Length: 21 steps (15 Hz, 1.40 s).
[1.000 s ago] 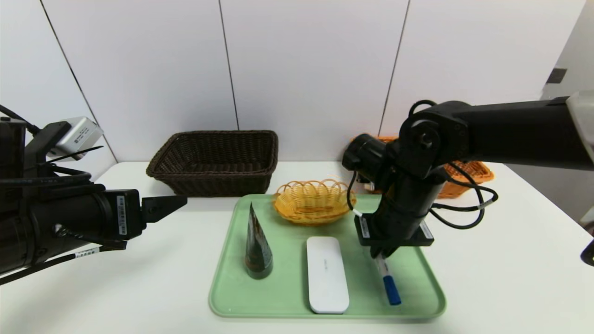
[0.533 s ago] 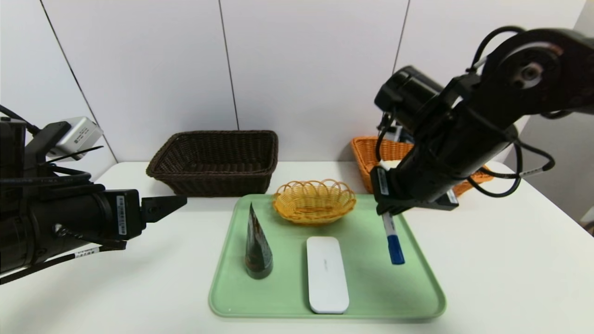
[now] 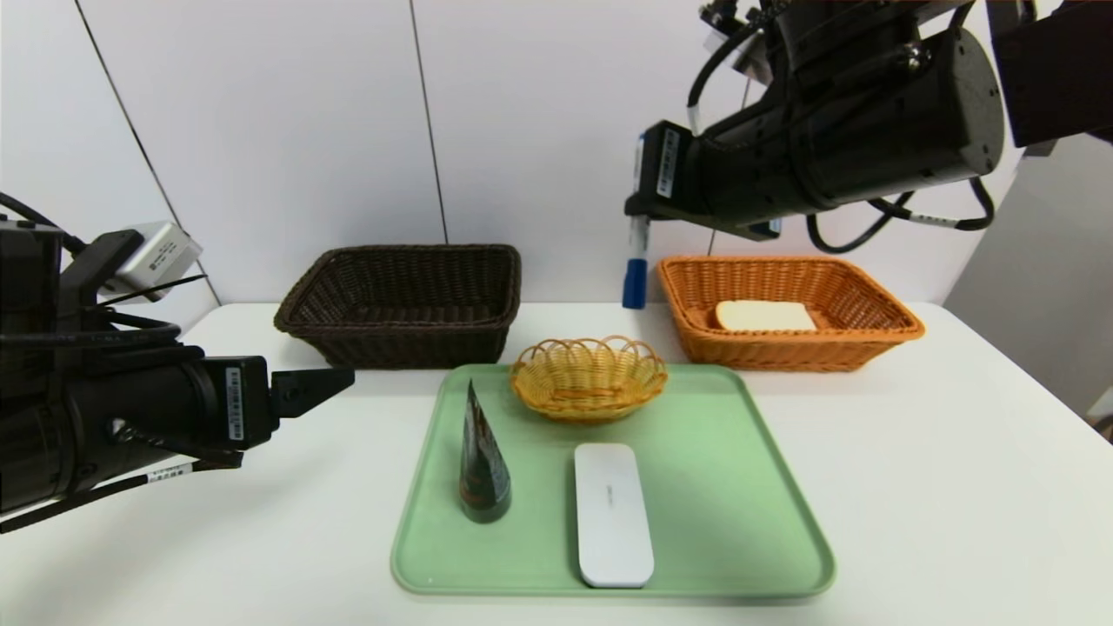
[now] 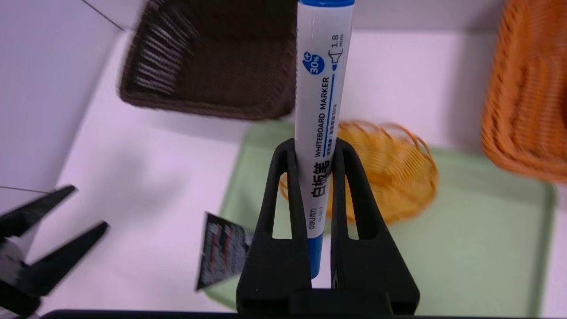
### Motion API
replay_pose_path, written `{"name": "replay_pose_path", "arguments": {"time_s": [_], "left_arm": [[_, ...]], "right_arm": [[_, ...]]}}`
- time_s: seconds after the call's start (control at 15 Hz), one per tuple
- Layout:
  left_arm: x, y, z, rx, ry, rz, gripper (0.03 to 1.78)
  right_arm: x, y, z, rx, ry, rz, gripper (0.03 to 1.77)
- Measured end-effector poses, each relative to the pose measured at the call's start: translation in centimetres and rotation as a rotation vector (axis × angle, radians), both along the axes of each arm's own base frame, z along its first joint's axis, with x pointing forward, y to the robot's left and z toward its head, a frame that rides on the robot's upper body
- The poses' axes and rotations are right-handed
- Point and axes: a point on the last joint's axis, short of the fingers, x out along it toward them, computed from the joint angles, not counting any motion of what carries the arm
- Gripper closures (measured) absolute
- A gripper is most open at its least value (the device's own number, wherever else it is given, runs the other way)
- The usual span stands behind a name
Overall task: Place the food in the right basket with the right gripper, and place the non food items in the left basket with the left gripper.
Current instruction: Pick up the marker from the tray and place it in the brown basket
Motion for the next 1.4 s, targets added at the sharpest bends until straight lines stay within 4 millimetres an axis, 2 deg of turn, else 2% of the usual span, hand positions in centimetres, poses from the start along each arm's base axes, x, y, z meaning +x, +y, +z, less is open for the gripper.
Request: {"name": "replay_pose_path", "arguments": {"time_s": [0.2, 0.33, 0.6, 0.8, 1.2, 1.4], "left_arm": [[0.0, 0.0, -0.1, 0.005, 0.001, 0.000, 0.12], [0.0, 0.0, -0.1, 0.015, -0.002, 0.017, 0.12], [-0.1, 0.1, -0.5, 0.026, 0.011, 0.031, 0.12], [-0.1, 0.2, -0.7, 0.034, 0.015, 0.046, 0.12], [0.0, 0.4, -0.8, 0.038, 0.017, 0.061, 0.12], [0.0, 0.4, -0.8, 0.040, 0.016, 0.061, 0.12]], "right_arm": [[1.7, 2.3, 0.7, 0.110, -0.188, 0.016, 1.62], [3.5, 4.1, -0.1, 0.157, -0.283, 0.026, 1.62], [7.3, 7.8, -3.7, 0.204, -0.431, 0.044, 1.62], [8.6, 10.2, -7.0, 0.205, -0.431, 0.082, 1.62], [10.9, 12.6, -11.9, 0.179, -0.538, 0.104, 1.62], [11.5, 13.1, -13.6, 0.164, -0.533, 0.117, 1.62]]}}
